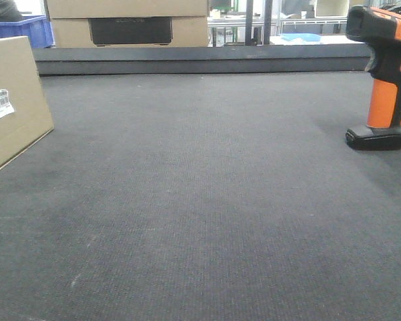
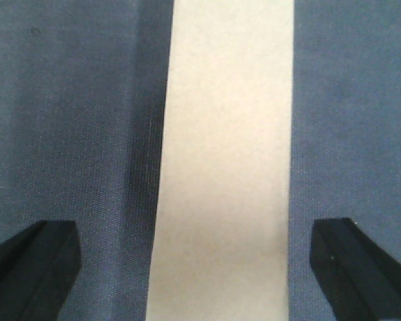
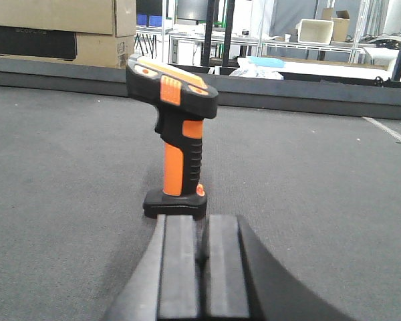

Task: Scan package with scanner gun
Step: 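Close the left gripper on the box and lift it off the table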

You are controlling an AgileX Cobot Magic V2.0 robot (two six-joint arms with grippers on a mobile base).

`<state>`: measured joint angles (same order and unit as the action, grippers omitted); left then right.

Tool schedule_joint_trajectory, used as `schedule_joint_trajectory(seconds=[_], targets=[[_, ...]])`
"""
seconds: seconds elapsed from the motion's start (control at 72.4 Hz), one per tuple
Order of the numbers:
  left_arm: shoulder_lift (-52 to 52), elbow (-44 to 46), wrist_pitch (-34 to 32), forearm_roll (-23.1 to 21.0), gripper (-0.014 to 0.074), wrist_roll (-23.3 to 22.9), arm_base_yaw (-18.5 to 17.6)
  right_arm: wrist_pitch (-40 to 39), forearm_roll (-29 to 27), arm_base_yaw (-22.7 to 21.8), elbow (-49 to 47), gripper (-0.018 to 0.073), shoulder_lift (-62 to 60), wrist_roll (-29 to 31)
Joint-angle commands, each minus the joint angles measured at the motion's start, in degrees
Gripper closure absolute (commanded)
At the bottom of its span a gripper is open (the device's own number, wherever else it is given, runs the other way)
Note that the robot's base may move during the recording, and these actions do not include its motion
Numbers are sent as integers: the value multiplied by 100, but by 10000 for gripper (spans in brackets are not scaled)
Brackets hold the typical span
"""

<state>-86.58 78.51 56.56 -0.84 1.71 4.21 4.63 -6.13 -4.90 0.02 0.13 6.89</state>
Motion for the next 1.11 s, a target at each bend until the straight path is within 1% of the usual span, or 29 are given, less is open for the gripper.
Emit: schedule_joint_trajectory(seconds=[0.0,0.345,0.456,0.525,0.58,0.636,0.649,0.705,0.719,0.732,0.746,0.774,0.788,0.802,0.815,0.884,0.995,1.064,1.092], targets=[[-74,38,-39,-102,-4,86,-10,-122,-9,-5,-2,721,-13,1],[-636,38,-25,-142,-3,128,-10,-122,-9,-5,-2,721,-13,1],[-665,38,59,-163,-3,128,-10,-122,-9,-5,-2,721,-13,1],[-665,38,70,-163,22,128,-10,-122,-9,-5,-2,721,-13,1],[-665,38,70,-163,82,128,-10,-122,-9,-5,-2,721,-13,1],[-665,38,70,-163,186,128,-10,-122,-9,-5,-2,721,-13,1],[-665,38,70,-163,253,128,-10,-122,-9,-5,-2,721,-13,1],[-665,38,70,-163,406,128,-10,-122,-9,-5,-2,721,-13,1],[-665,38,59,-163,466,128,-10,-122,-9,-5,-2,721,-13,1],[-665,38,59,-163,507,128,-10,-122,-9,-5,-2,721,-13,1],[-665,38,48,-163,528,128,-10,-122,-9,-5,-2,721,-13,1],[-665,38,49,-163,610,128,-10,-122,-9,-5,-2,721,-13,1],[-665,50,49,-163,671,128,-10,-122,-9,-5,-2,721,-13,1],[-665,50,65,-163,692,128,-10,-122,-9,-5,-2,721,-13,1],[-665,50,62,-163,706,128,-10,-122,-9,-5,-2,721,-13,1],[-665,96,86,-254,708,128,-10,-122,-9,-5,-2,721,-13,1],[-655,318,276,-670,708,35,-21,-122,-9,-5,-2,721,-13,1],[-655,515,406,-898,708,-171,-87,-122,-9,-5,-2,721,-13,1],[-655,608,462,-948,708,-326,-133,-122,-9,-5,-2,721,-13,1]])
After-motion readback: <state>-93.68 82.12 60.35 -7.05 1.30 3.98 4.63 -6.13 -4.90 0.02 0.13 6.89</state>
